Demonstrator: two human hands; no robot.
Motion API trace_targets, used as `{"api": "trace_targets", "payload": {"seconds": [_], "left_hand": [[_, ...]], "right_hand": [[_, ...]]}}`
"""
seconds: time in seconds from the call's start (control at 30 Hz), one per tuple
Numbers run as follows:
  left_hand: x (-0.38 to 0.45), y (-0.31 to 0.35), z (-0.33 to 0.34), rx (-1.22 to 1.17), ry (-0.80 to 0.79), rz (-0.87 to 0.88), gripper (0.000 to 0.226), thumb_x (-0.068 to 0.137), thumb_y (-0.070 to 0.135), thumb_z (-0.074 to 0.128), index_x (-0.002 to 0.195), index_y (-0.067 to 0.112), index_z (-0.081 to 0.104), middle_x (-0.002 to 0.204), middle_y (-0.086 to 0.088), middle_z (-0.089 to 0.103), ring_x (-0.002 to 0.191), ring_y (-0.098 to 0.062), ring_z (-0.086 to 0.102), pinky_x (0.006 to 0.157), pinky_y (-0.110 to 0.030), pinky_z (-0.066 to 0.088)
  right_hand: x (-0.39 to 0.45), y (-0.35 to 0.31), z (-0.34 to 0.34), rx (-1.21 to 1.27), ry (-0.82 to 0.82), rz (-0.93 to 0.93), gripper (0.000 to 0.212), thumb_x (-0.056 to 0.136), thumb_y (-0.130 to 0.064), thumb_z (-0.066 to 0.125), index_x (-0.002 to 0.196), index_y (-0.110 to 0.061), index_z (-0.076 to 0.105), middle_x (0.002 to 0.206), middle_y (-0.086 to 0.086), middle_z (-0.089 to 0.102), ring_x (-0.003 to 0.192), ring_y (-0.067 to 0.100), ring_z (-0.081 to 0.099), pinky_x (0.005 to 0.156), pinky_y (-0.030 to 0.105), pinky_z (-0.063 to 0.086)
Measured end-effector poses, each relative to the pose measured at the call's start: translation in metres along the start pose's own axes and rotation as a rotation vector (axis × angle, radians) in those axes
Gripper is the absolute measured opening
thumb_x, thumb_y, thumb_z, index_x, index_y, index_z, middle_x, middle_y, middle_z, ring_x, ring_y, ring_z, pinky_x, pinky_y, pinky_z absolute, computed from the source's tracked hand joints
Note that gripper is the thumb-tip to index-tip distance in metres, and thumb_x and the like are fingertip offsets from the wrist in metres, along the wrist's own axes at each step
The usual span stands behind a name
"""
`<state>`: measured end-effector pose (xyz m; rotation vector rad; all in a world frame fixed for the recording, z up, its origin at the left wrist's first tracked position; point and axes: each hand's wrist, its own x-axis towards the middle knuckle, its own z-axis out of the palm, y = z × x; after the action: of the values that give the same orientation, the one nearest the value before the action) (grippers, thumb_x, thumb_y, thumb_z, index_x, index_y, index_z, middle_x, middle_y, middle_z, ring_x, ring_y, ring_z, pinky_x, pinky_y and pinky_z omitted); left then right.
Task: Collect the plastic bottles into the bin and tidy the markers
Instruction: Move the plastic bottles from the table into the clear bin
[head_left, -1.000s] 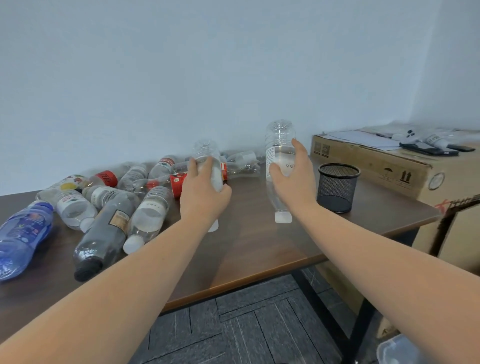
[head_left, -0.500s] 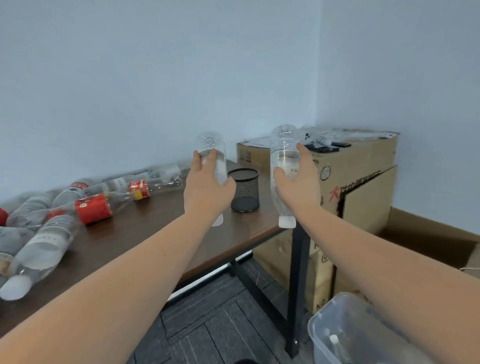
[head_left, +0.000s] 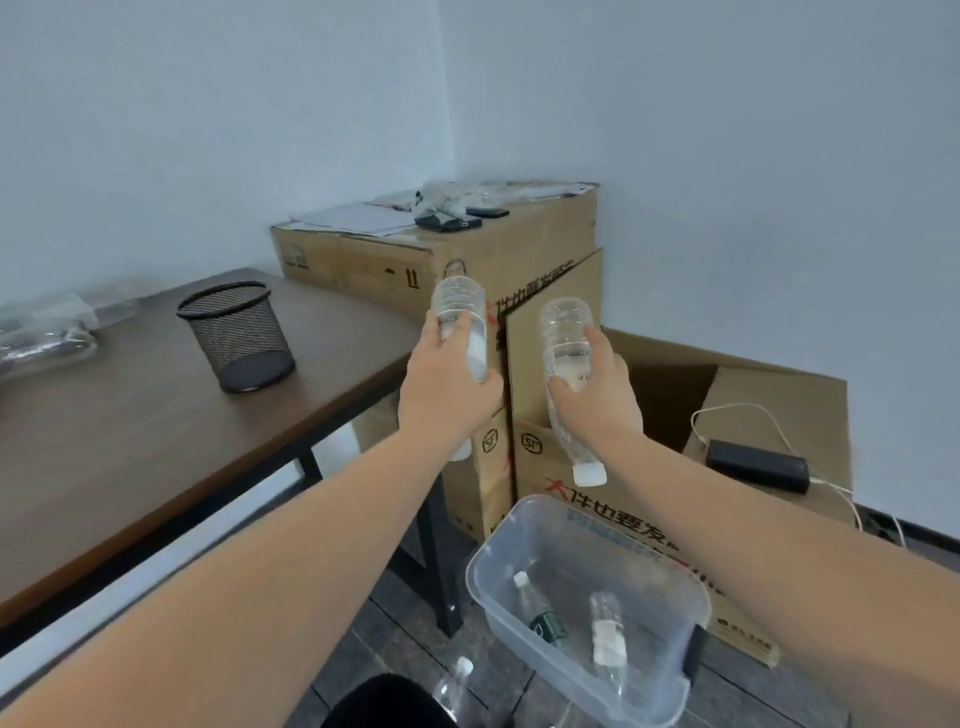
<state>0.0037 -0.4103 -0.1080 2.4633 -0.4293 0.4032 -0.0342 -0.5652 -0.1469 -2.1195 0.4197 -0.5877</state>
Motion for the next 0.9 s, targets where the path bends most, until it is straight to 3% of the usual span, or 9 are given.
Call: {"api": "trace_targets", "payload": {"seconds": [0.2, 0.37, 0.6, 0.73, 0.9], "left_hand": [[-0.012, 0.012, 0.082, 0.030, -0.168, 0.032, 0.067, 0.087, 0.032, 0.055, 0.148, 0.028, 0.025, 0.160, -0.004, 0.009, 0.134, -0.027, 0.034, 0.099, -0.039, 0.038], [-0.019, 0.007, 0.136, 0.058, -0.306, 0.001, 0.068, 0.089, 0.033, 0.054, 0.149, 0.028, 0.023, 0.160, -0.003, 0.007, 0.136, -0.028, 0.031, 0.098, -0.039, 0.038], [-0.032, -0.034, 0.182, 0.123, -0.426, -0.066, 0.065, 0.091, 0.036, 0.055, 0.148, 0.028, 0.025, 0.159, -0.001, 0.008, 0.132, -0.026, 0.035, 0.093, -0.036, 0.040], [-0.037, -0.057, 0.198, 0.153, -0.473, -0.114, 0.066, 0.091, 0.037, 0.055, 0.149, 0.029, 0.025, 0.158, 0.000, 0.009, 0.131, -0.025, 0.037, 0.095, -0.037, 0.039], [-0.043, -0.076, 0.215, 0.155, -0.521, -0.157, 0.066, 0.091, 0.036, 0.055, 0.149, 0.030, 0.024, 0.160, 0.000, 0.006, 0.135, -0.026, 0.033, 0.097, -0.037, 0.039]], "right_hand": [[0.006, 0.091, -0.004, -0.093, -0.046, 0.156, 0.072, 0.089, -0.028, 0.055, 0.149, -0.031, 0.016, 0.144, 0.006, 0.034, 0.120, 0.029, 0.048, 0.093, 0.043, 0.042], [0.001, 0.164, 0.016, -0.122, -0.119, 0.279, 0.072, 0.089, -0.028, 0.055, 0.148, -0.033, 0.015, 0.146, 0.006, 0.031, 0.123, 0.028, 0.045, 0.093, 0.041, 0.043], [-0.008, 0.240, 0.053, -0.189, -0.257, 0.423, 0.071, 0.092, -0.028, 0.053, 0.150, -0.032, 0.013, 0.147, 0.006, 0.030, 0.119, 0.030, 0.049, 0.087, 0.040, 0.046], [-0.012, 0.266, 0.066, -0.253, -0.328, 0.447, 0.071, 0.092, -0.024, 0.052, 0.151, -0.032, 0.011, 0.153, 0.005, 0.026, 0.128, 0.028, 0.043, 0.092, 0.038, 0.045], [-0.011, 0.280, 0.076, -0.322, -0.399, 0.426, 0.070, 0.093, -0.024, 0.049, 0.152, -0.029, 0.011, 0.157, 0.004, 0.019, 0.119, 0.025, 0.051, 0.072, 0.029, 0.045]]}}
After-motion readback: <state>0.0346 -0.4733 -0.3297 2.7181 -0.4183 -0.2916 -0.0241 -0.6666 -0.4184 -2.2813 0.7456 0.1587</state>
